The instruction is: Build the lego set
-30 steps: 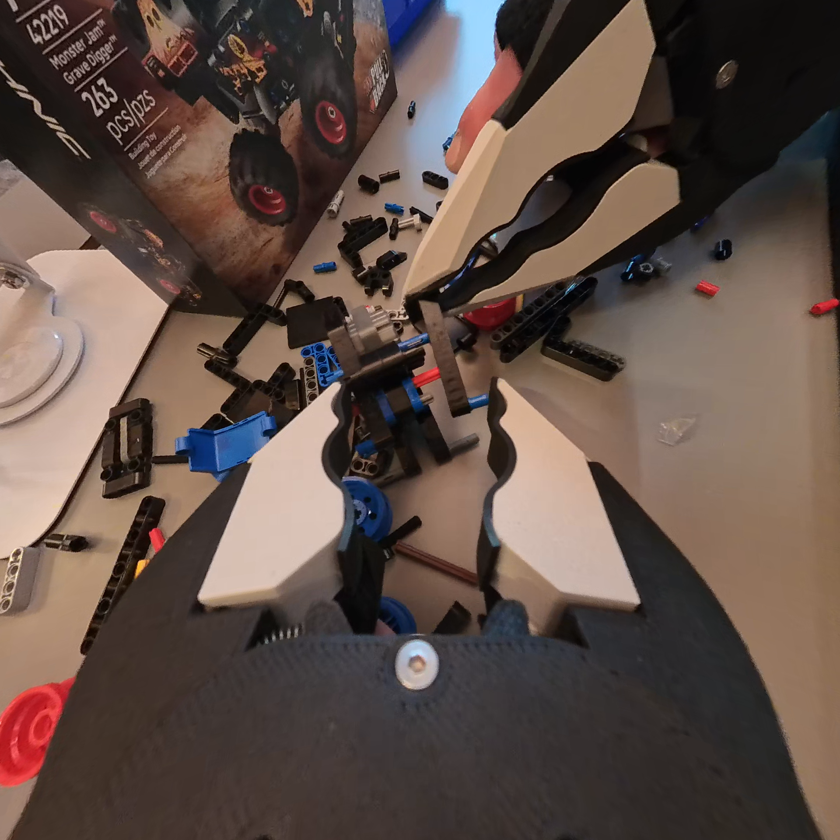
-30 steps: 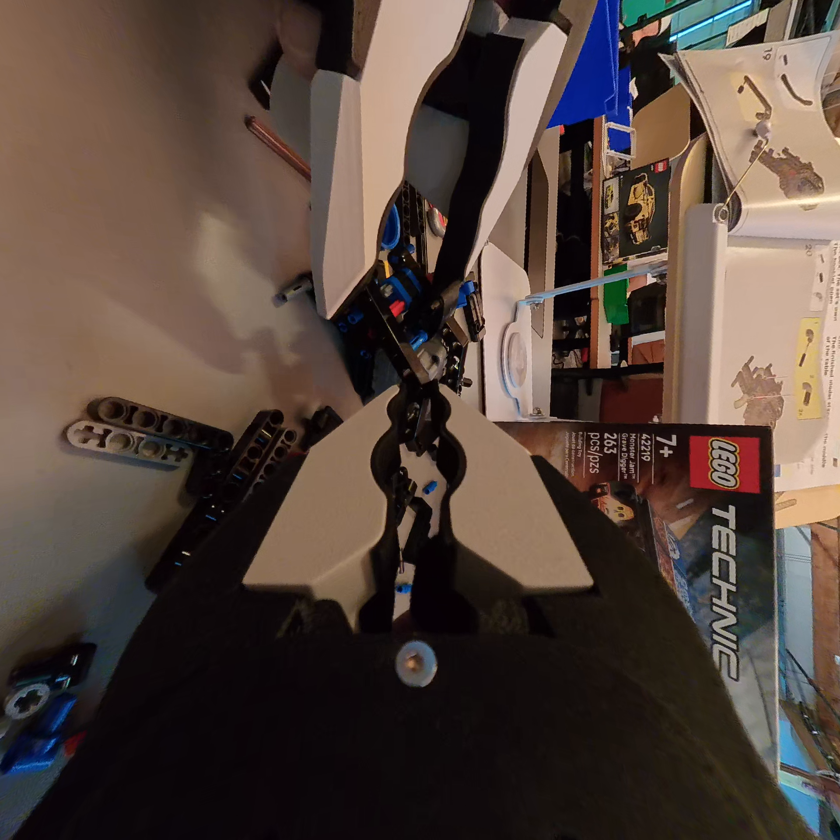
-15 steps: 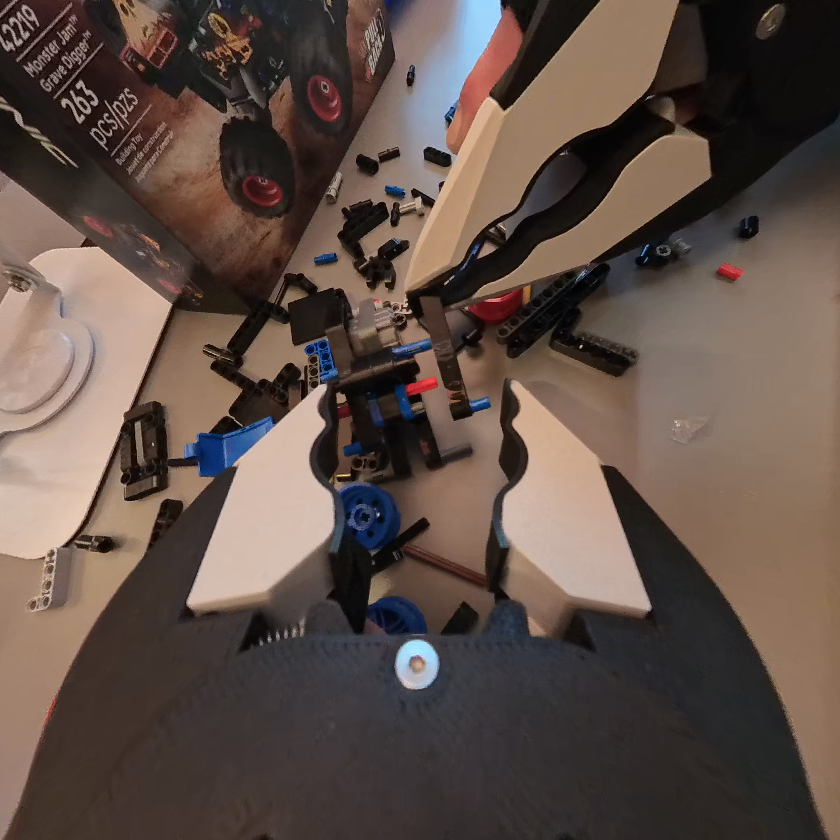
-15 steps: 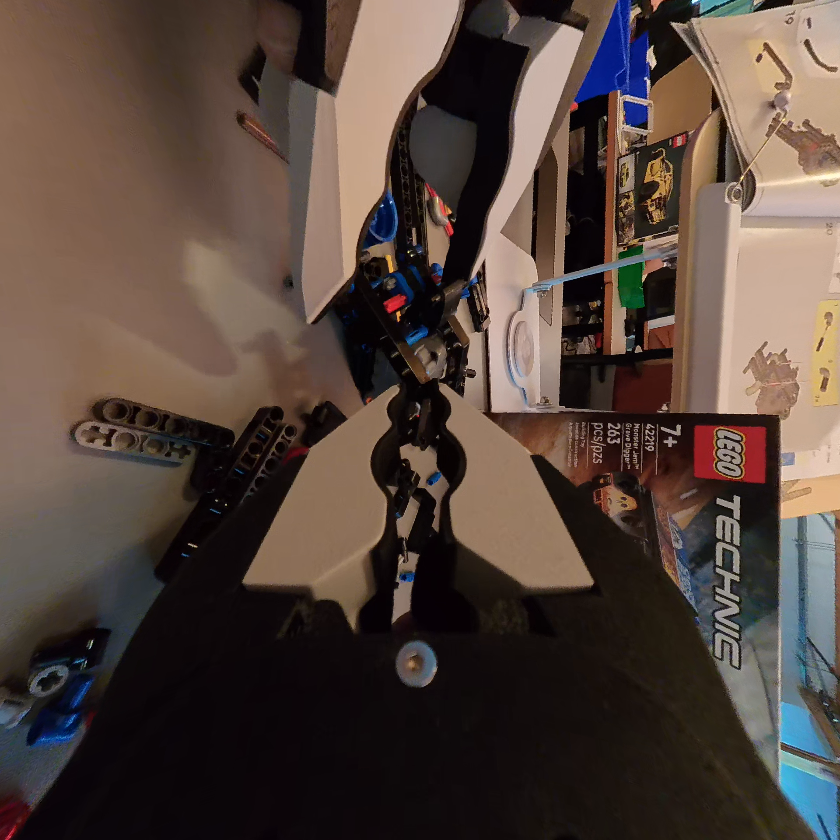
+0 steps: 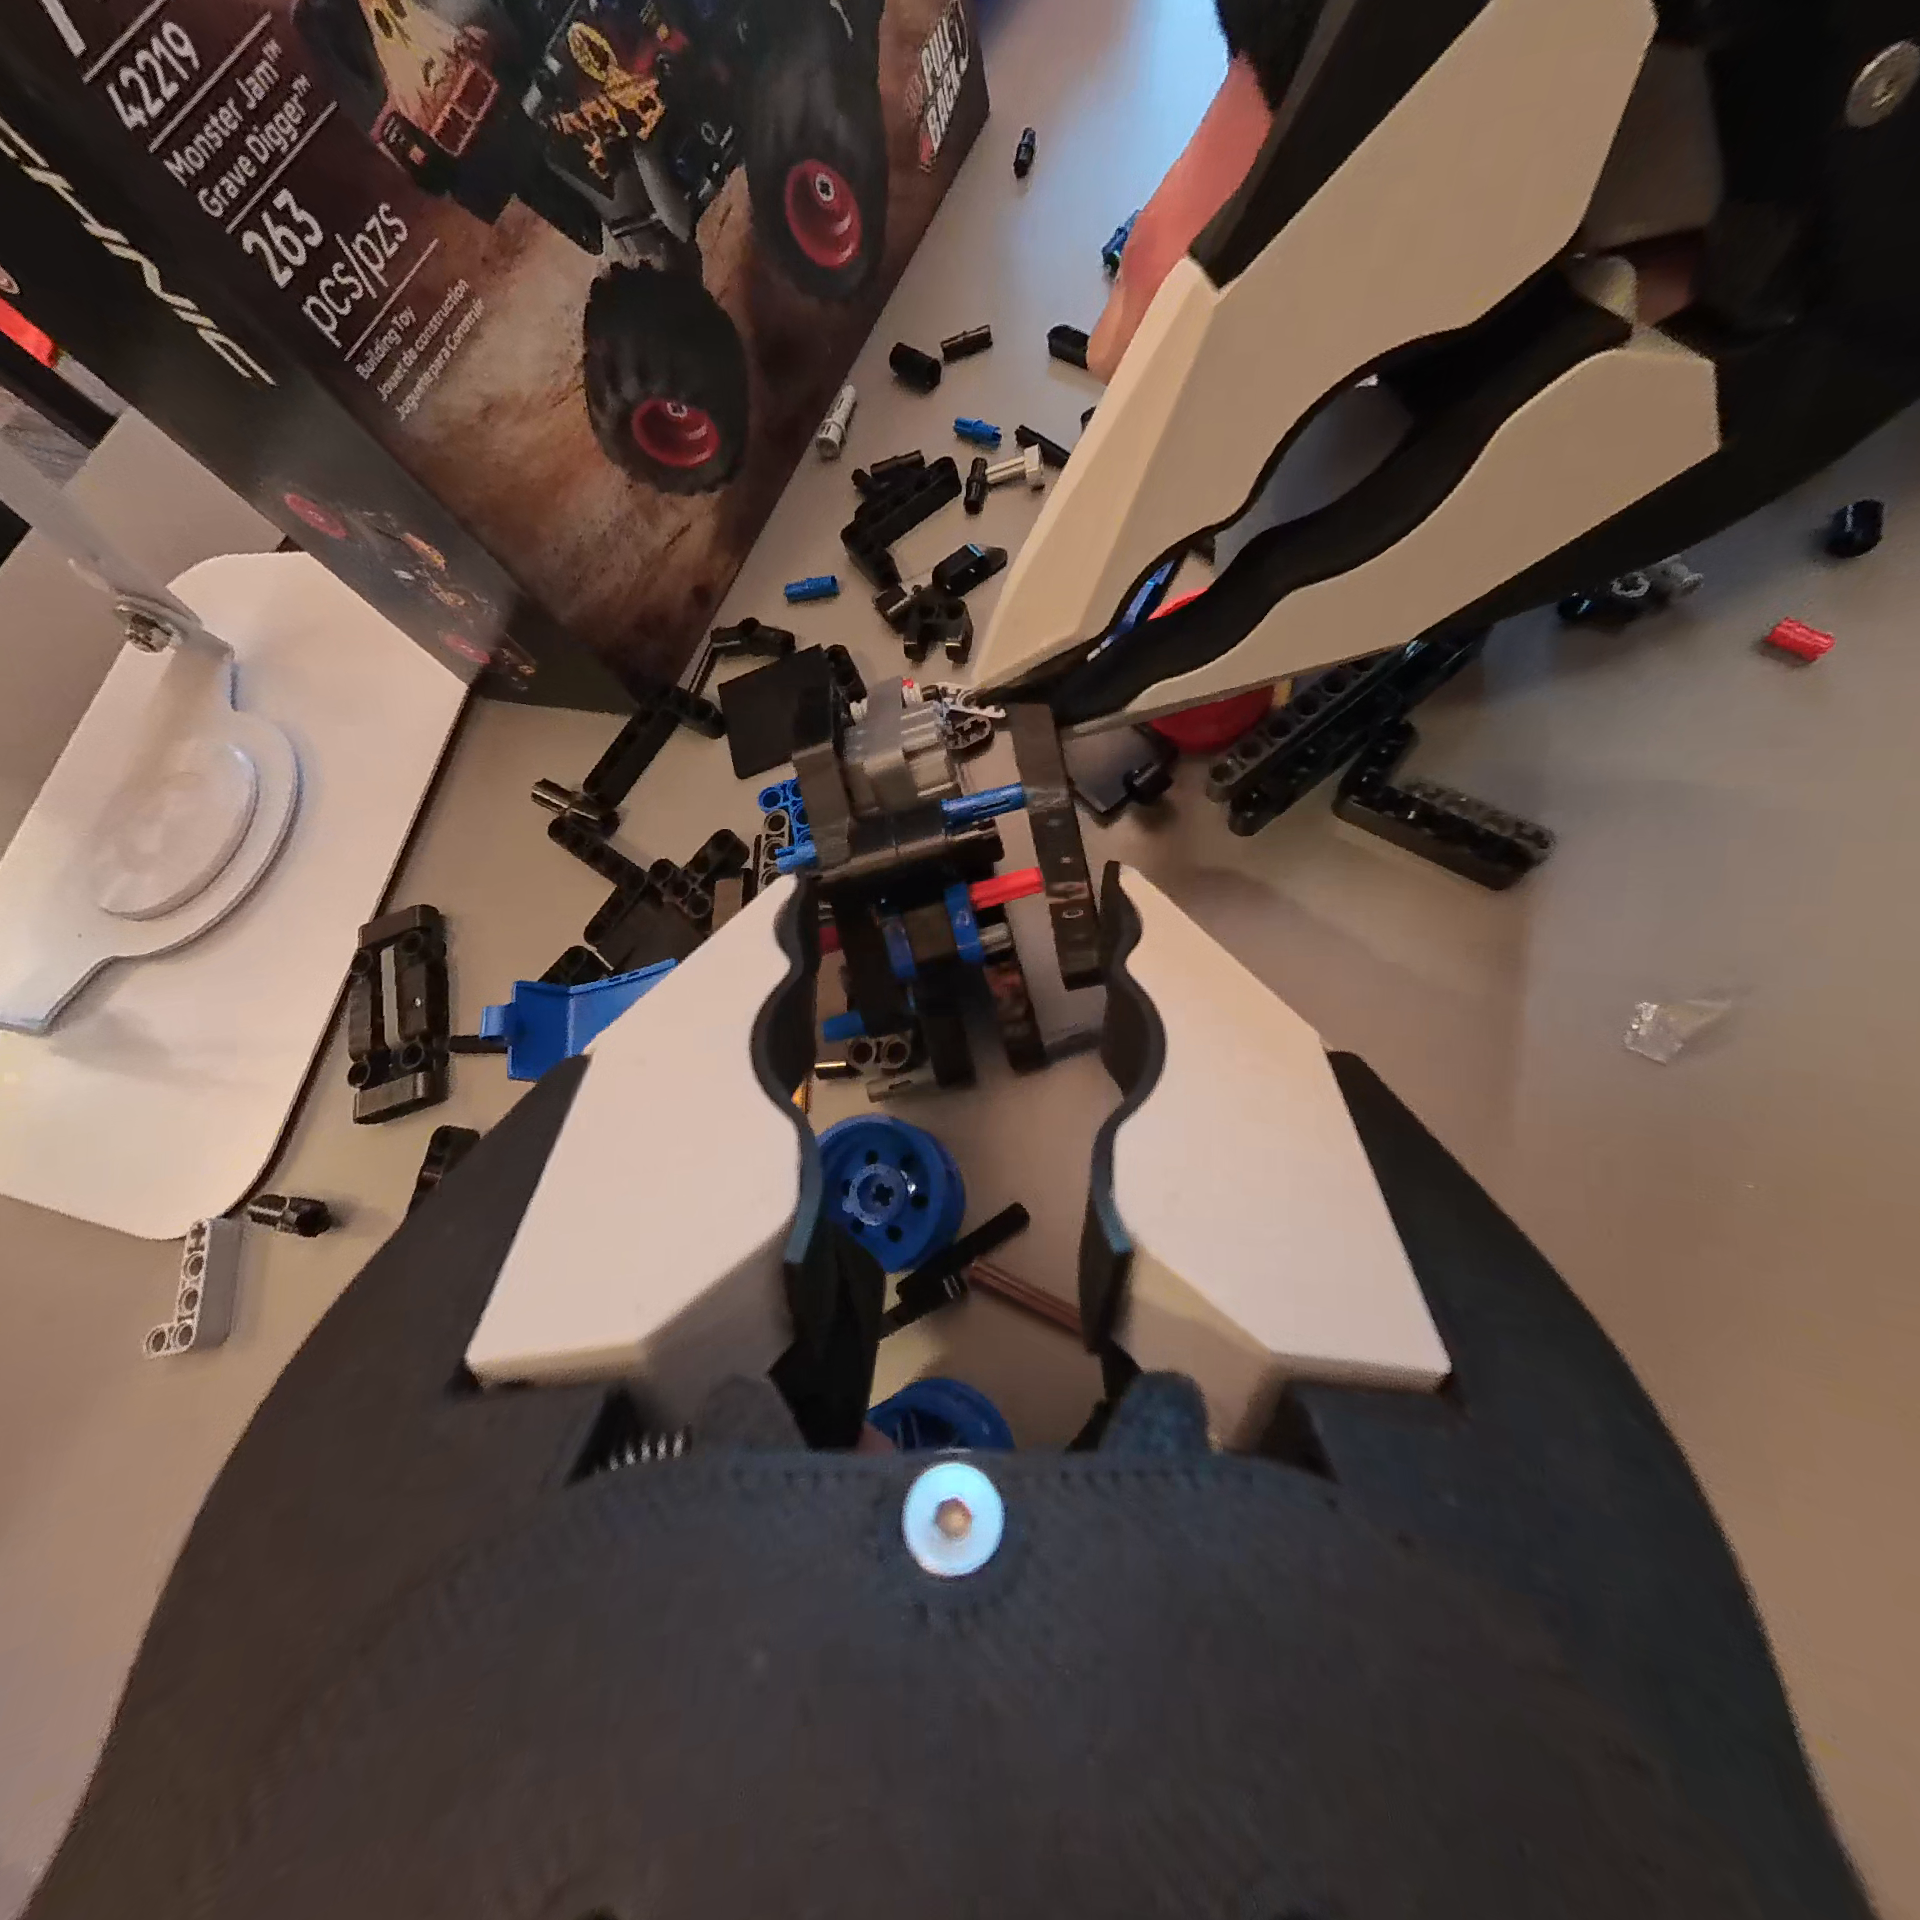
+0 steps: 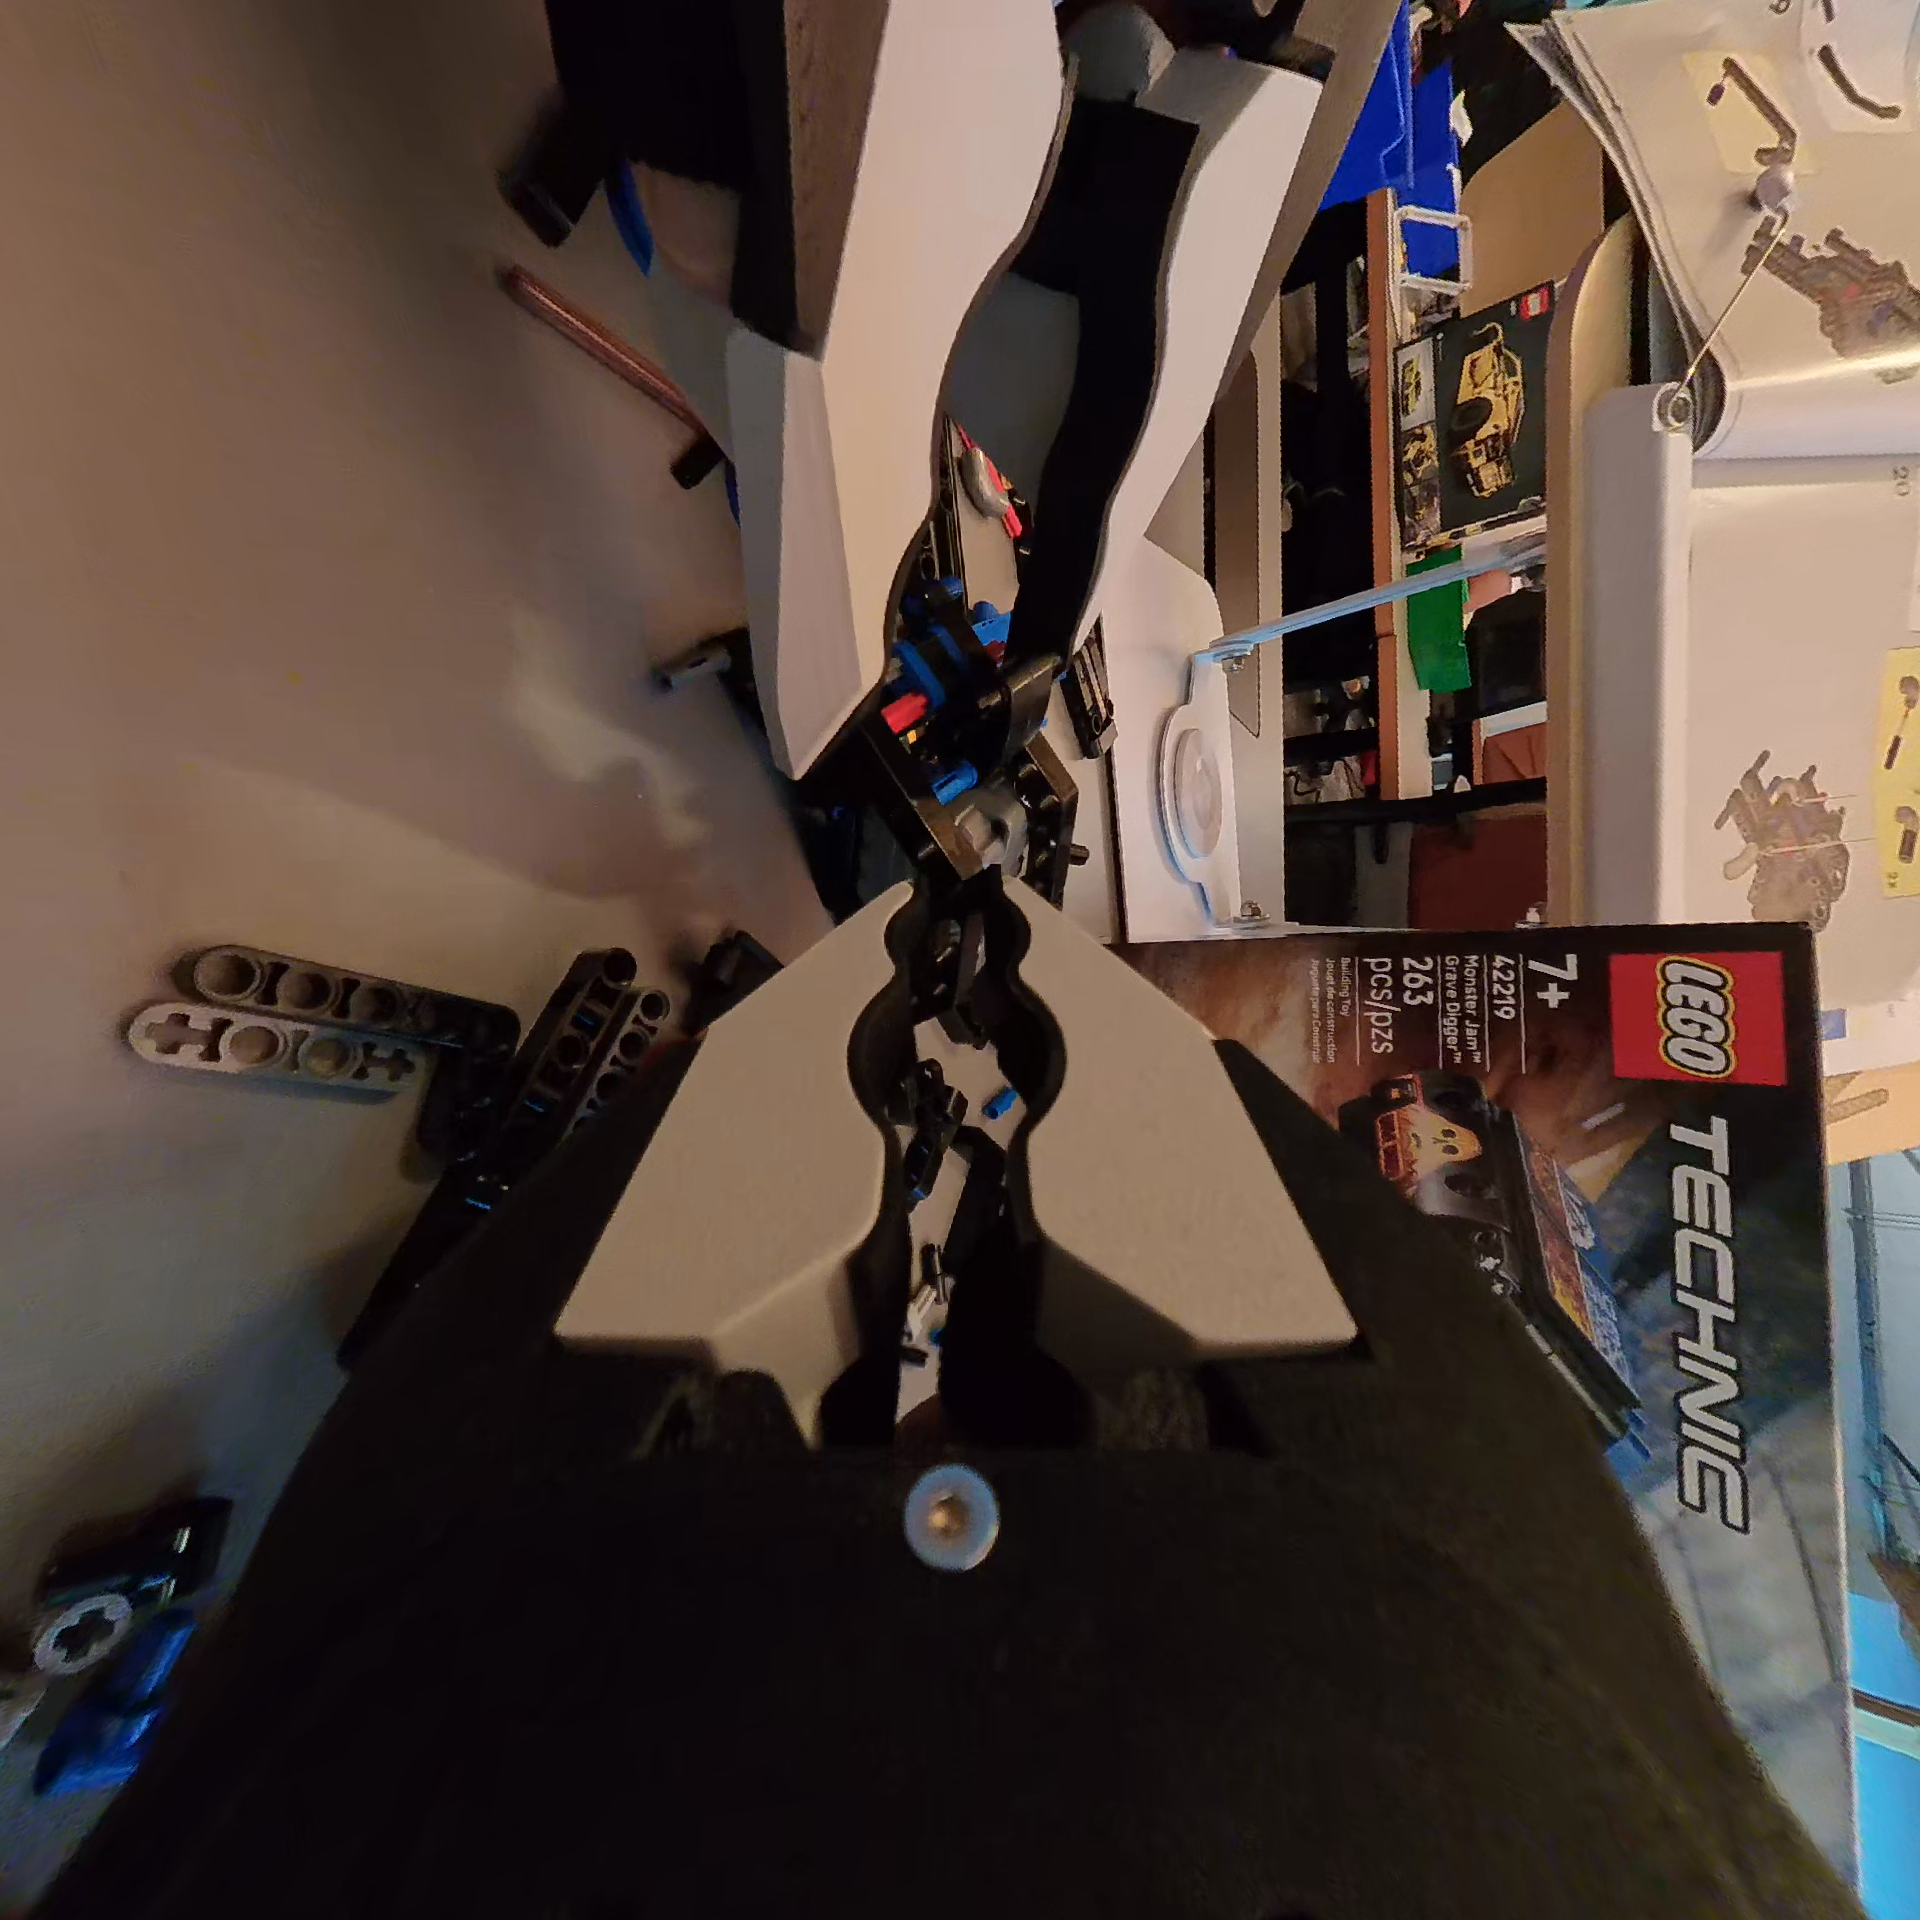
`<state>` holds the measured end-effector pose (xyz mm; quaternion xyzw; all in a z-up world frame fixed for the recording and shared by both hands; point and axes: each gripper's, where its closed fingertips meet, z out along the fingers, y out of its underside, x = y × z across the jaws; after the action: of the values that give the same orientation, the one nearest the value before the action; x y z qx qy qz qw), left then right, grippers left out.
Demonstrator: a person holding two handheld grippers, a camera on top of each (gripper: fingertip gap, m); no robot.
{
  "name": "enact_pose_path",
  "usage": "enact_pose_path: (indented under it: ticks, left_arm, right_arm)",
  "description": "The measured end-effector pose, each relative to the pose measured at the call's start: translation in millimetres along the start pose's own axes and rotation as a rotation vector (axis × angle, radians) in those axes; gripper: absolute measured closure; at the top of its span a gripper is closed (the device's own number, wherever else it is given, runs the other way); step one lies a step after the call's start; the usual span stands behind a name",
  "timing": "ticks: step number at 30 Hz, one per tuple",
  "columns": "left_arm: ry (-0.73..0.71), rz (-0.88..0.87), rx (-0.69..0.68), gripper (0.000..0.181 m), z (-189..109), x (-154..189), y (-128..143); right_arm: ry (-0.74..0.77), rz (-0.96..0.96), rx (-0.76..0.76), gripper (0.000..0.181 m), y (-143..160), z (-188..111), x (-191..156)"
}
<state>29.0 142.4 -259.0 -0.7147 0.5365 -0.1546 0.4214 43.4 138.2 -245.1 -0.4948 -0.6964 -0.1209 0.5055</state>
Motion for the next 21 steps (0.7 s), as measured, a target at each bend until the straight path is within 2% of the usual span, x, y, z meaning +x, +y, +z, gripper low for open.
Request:
enact_pose_path:
  ticks: [21]
  left_arm:
    - [0.078, -0.079, 0.055, 0.129, 0.7, 0.4, -2.6]
  right_arm:
    - [0.026, -0.006, 0.041, 0.174, 1.3, 3.1, 2.5]
